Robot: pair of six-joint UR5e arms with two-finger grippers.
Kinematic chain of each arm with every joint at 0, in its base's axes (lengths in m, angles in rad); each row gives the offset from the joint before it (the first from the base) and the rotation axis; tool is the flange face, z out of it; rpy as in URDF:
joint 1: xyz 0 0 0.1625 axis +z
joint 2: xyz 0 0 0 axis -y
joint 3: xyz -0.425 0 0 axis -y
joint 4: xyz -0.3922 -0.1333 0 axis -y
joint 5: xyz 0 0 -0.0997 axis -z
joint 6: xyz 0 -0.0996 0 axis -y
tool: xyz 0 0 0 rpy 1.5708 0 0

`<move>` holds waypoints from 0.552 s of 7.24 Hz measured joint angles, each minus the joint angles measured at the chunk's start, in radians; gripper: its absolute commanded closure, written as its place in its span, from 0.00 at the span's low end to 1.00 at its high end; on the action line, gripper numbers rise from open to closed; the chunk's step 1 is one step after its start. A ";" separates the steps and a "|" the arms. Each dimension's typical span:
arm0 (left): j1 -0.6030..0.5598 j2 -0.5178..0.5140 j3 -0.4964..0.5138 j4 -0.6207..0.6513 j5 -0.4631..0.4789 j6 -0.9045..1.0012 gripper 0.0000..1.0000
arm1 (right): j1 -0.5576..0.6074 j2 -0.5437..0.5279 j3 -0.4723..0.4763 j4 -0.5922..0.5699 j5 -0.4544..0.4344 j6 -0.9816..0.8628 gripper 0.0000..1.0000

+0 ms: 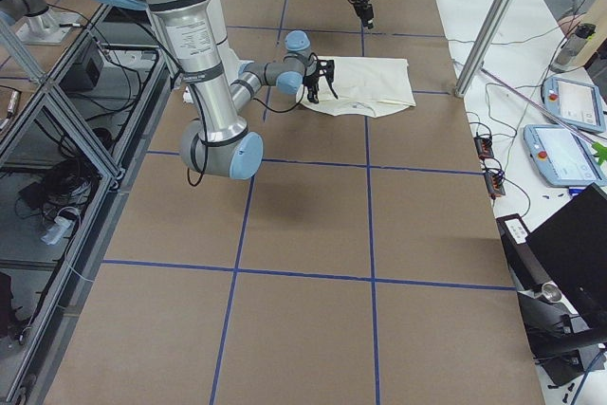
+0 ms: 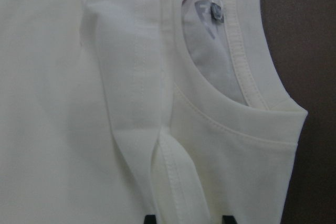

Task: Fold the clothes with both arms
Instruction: 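Press and smooth the fold beside the collar with the right gripper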

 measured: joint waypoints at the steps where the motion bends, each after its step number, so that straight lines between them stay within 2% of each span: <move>1: 0.000 0.000 -0.002 0.000 0.000 0.000 0.46 | -0.001 -0.002 0.000 0.001 0.003 -0.001 1.00; 4: 0.001 0.000 -0.006 0.000 0.000 -0.001 0.46 | 0.013 -0.014 0.022 0.001 0.013 -0.002 1.00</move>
